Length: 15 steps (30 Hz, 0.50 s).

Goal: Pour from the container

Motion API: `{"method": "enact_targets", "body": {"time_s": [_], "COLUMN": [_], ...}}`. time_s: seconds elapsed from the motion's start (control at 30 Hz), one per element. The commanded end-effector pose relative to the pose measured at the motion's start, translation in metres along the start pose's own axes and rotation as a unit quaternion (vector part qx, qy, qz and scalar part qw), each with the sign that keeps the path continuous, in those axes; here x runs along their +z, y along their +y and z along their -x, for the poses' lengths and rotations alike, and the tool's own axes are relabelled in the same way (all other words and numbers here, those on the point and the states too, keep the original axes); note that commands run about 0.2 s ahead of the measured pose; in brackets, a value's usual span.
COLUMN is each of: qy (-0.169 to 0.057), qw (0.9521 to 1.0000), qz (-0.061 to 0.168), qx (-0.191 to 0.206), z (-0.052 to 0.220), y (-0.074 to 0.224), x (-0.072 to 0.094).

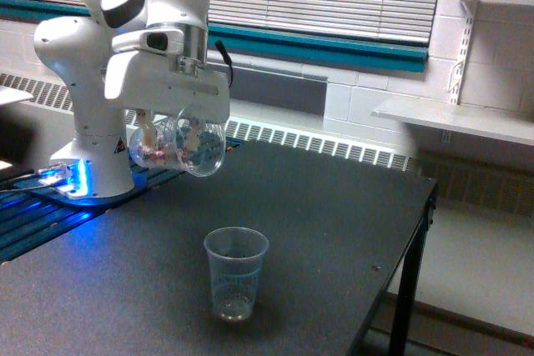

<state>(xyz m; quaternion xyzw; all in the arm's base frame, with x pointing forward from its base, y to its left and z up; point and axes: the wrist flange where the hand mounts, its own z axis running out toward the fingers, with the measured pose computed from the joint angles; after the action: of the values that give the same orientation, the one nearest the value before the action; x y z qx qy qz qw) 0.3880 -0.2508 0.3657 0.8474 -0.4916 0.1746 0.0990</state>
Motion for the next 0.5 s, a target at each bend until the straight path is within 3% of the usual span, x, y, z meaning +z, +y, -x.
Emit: {"method": "enact_targets", "body": {"time_s": [0.03, 0.23, 0.5], "qy": [0.004, 0.005, 0.016], "qw": [1.0000, 1.0000, 0.9989], "qz": [-0.002, 0.003, 0.021], "qx": [-0.001, -0.003, -0.038], "z": [-0.007, -0.014, -0.042], "y": [-0.010, -0.020, -0.037], "x": [-0.007, -0.013, -0.030]}}
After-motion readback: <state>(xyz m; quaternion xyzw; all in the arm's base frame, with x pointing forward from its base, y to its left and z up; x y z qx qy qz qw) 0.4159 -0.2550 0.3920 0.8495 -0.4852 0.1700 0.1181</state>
